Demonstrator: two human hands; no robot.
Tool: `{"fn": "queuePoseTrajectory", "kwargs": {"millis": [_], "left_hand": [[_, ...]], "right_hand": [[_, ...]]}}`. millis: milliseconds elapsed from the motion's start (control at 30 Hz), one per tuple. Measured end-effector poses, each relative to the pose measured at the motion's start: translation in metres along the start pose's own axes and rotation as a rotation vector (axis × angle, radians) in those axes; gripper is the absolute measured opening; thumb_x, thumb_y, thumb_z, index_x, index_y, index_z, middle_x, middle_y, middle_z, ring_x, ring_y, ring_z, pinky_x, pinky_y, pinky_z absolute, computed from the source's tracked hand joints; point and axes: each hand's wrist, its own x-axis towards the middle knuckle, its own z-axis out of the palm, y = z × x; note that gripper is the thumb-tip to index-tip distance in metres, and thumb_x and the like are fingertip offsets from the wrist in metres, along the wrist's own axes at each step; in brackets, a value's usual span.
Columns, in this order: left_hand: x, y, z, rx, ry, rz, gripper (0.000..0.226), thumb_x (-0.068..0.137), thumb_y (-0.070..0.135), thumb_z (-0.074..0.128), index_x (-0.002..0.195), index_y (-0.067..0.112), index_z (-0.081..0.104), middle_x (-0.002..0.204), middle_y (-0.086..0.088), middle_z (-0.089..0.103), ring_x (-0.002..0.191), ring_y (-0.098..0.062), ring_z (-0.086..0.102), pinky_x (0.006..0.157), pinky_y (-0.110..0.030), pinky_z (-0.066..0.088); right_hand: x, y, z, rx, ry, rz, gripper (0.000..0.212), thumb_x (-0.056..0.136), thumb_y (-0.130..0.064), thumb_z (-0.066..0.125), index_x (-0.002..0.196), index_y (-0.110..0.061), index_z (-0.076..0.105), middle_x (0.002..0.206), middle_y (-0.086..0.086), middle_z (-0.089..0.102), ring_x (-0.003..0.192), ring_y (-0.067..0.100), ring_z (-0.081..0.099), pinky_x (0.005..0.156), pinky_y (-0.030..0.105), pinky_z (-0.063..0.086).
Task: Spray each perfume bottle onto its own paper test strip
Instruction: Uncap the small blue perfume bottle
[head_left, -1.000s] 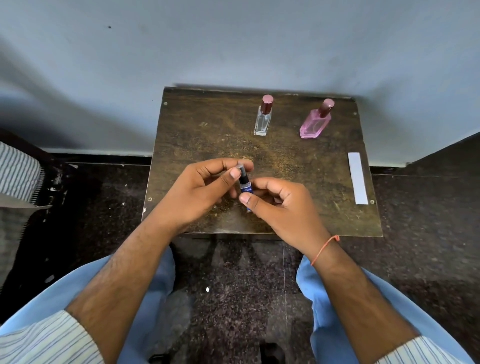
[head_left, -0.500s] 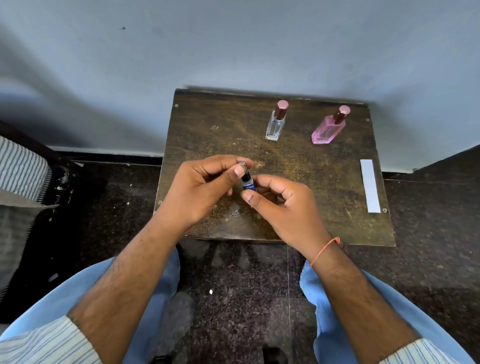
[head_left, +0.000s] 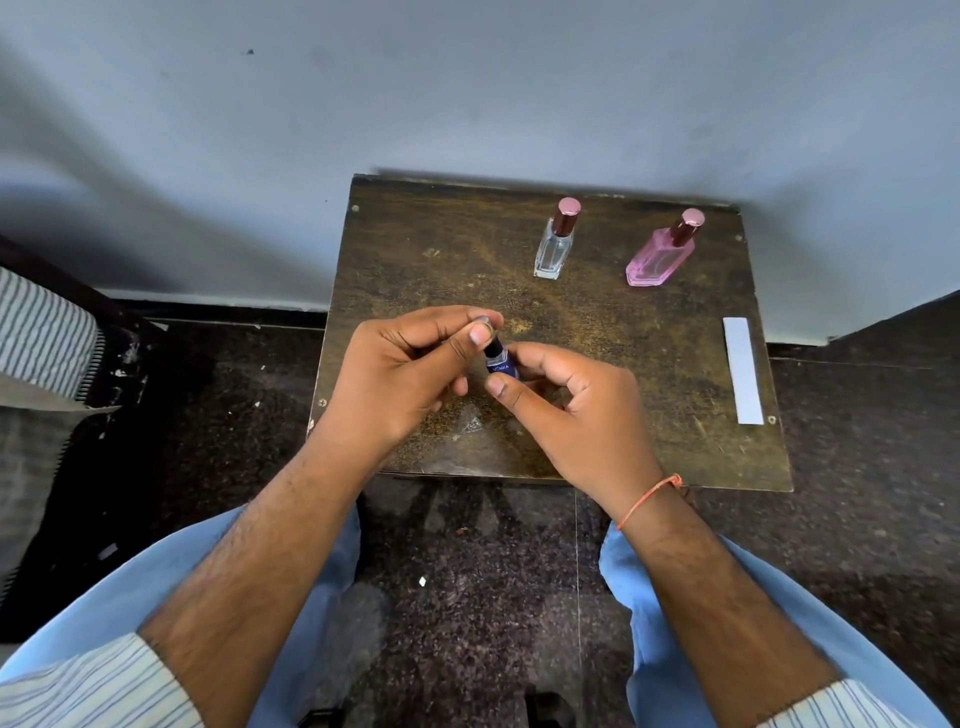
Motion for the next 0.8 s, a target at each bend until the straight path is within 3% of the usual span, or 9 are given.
{"fn": "queuePoseTrajectory", "kwargs": {"millis": [133, 233, 300, 433, 533, 600, 667, 733, 800], "left_hand": [[0.0, 0.003, 0.0, -0.067, -0.065, -0.045, 0.022, 0.099, 0.029, 0.068, 0.112, 0.021, 0.084, 0.065, -0.011, 0.064, 0.055, -0.009, 0.051, 0.046, -0.02, 0.04], [-0.001, 0.005, 0.0, -0.115, -0.112, -0.06, 0.021, 0.098, 0.031, 0.068, 0.107, 0.027, 0.087, 0.083, -0.036, 0.067, 0.055, -0.008, 0.05, 0.044, -0.019, 0.037], [-0.001, 0.007, 0.001, -0.145, -0.119, -0.07, 0.021, 0.098, 0.032, 0.068, 0.105, 0.027, 0.087, 0.1, -0.046, 0.065, 0.055, -0.007, 0.049, 0.043, -0.019, 0.036], [-0.001, 0.006, 0.001, -0.198, -0.109, -0.081, 0.021, 0.096, 0.03, 0.069, 0.104, 0.023, 0.087, 0.1, -0.039, 0.07, 0.055, -0.006, 0.05, 0.042, -0.018, 0.036], [-0.001, 0.003, 0.002, -0.191, -0.088, -0.066, 0.021, 0.096, 0.029, 0.07, 0.105, 0.022, 0.087, 0.101, -0.041, 0.069, 0.055, -0.009, 0.049, 0.042, -0.019, 0.037], [0.001, 0.001, 0.001, -0.223, -0.024, -0.056, 0.019, 0.096, 0.027, 0.071, 0.104, 0.018, 0.086, 0.099, -0.02, 0.079, 0.055, -0.008, 0.049, 0.042, -0.018, 0.037], [0.007, 0.003, -0.008, -0.299, 0.076, -0.063, 0.018, 0.093, 0.029, 0.073, 0.102, 0.019, 0.085, 0.114, -0.003, 0.082, 0.057, -0.005, 0.05, 0.042, -0.016, 0.037], [0.012, 0.008, -0.019, -0.281, 0.134, -0.039, 0.017, 0.093, 0.032, 0.074, 0.102, 0.022, 0.085, 0.122, 0.0, 0.081, 0.06, -0.006, 0.053, 0.043, -0.017, 0.037], [0.013, 0.01, -0.025, -0.118, 0.142, 0.008, 0.019, 0.093, 0.036, 0.075, 0.105, 0.024, 0.085, 0.119, 0.001, 0.082, 0.062, -0.009, 0.059, 0.045, -0.019, 0.04]], "right_hand": [[0.003, 0.003, -0.01, 0.092, -0.141, 0.028, 0.03, 0.095, -0.036, 0.08, 0.121, -0.022, 0.083, 0.098, -0.013, 0.082, 0.091, 0.007, 0.077, 0.085, 0.046, 0.065], [0.003, 0.002, -0.019, 0.259, -0.246, 0.078, 0.024, 0.1, -0.015, 0.078, 0.123, -0.008, 0.081, 0.098, -0.002, 0.084, 0.086, 0.001, 0.075, 0.078, 0.021, 0.057], [0.003, 0.0, -0.022, 0.333, -0.298, 0.103, 0.021, 0.102, -0.01, 0.074, 0.122, -0.005, 0.079, 0.096, 0.001, 0.084, 0.086, 0.003, 0.074, 0.072, 0.019, 0.055], [0.003, 0.001, -0.022, 0.39, -0.328, 0.128, 0.021, 0.103, -0.013, 0.073, 0.122, -0.01, 0.08, 0.097, 0.004, 0.084, 0.089, 0.012, 0.072, 0.072, 0.033, 0.056], [0.004, -0.001, -0.019, 0.346, -0.273, 0.109, 0.019, 0.101, -0.012, 0.076, 0.119, -0.016, 0.081, 0.097, -0.001, 0.085, 0.088, 0.004, 0.074, 0.076, 0.023, 0.057], [0.002, 0.003, -0.015, 0.146, -0.184, 0.055, 0.022, 0.097, -0.021, 0.083, 0.119, -0.024, 0.084, 0.097, -0.01, 0.084, 0.086, -0.002, 0.075, 0.079, 0.021, 0.057], [-0.002, 0.007, -0.01, -0.076, -0.099, 0.014, 0.024, 0.092, -0.029, 0.087, 0.116, -0.031, 0.085, 0.095, -0.02, 0.082, 0.087, -0.009, 0.073, 0.08, 0.014, 0.052], [-0.007, 0.007, -0.006, -0.081, -0.075, 0.02, 0.024, 0.09, -0.029, 0.089, 0.114, -0.03, 0.086, 0.096, -0.024, 0.081, 0.09, -0.011, 0.073, 0.079, 0.008, 0.049], [-0.009, 0.006, -0.005, -0.044, -0.066, 0.012, 0.024, 0.09, -0.029, 0.09, 0.113, -0.029, 0.086, 0.099, -0.023, 0.081, 0.092, -0.008, 0.074, 0.081, 0.011, 0.052]]}}
